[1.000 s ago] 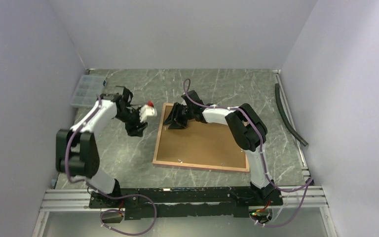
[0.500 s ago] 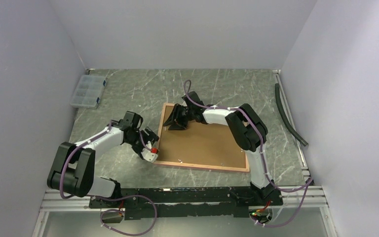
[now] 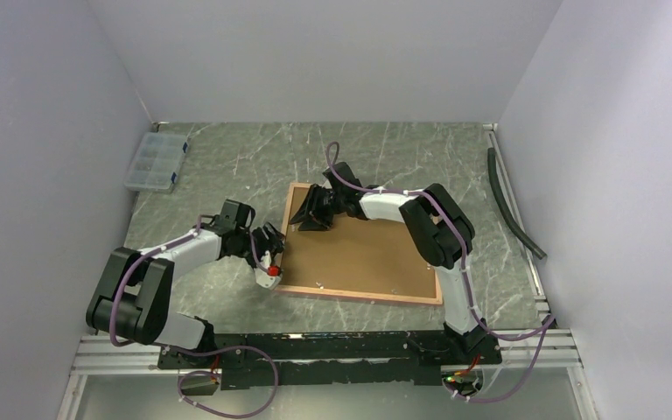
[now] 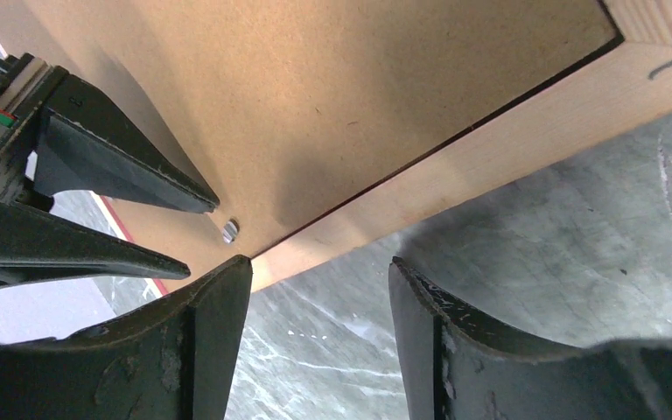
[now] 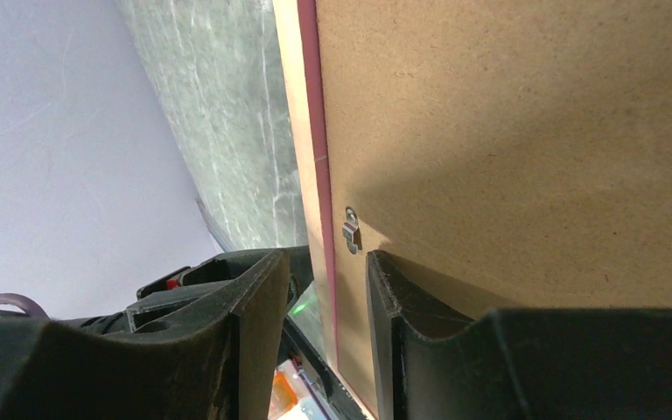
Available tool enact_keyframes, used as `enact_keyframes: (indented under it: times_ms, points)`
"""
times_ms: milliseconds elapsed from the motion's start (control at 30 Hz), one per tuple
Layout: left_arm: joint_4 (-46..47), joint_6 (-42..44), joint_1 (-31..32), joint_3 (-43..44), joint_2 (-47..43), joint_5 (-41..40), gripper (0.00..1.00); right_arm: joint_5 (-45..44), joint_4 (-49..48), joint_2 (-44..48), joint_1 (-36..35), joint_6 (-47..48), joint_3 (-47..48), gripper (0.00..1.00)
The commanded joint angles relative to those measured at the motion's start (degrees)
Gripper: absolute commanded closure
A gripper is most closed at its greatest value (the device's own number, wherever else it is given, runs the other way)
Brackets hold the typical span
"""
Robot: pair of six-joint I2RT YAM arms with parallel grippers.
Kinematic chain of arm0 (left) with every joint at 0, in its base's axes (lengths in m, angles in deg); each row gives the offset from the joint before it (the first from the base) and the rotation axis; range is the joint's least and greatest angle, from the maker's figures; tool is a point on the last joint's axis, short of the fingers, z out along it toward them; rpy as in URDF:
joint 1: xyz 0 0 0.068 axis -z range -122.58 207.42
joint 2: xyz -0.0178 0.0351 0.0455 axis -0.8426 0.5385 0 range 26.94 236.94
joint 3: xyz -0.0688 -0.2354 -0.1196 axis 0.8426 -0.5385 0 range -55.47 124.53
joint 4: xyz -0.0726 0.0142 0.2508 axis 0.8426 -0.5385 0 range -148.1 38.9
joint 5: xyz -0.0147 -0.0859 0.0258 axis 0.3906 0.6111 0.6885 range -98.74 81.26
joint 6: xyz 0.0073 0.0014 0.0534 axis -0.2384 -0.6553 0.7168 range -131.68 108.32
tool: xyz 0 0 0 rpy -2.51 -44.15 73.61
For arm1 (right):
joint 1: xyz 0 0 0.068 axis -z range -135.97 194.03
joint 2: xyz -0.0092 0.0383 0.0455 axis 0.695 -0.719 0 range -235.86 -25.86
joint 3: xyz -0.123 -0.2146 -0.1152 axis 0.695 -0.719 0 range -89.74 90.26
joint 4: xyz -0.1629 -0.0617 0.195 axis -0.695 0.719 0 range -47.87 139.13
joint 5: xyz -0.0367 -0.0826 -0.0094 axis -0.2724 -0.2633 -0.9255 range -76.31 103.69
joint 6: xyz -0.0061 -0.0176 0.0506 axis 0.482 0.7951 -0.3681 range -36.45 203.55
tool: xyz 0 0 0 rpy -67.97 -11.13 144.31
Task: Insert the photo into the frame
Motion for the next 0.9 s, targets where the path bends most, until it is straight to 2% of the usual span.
enact_keyframes:
  times_ms: [0,300,867]
  points:
    - [-1.9,23.7,0.4,-1.6,1.6,3.4,0.36,-1.6,5.8,0.4,-0.8,0.4,-1.5,0.58]
    - [-8.2,28.9,1.0,0.9,4.4,0.1,0.54,-2.3,5.1,0.4,-1.9,-1.0,-1.9,0.59]
    - [-4.5,30.1,2.4,-0.6,5.9,-1.0,0.61,-7.0,8.9,-1.5,-2.8,1.3,1.9,0.61]
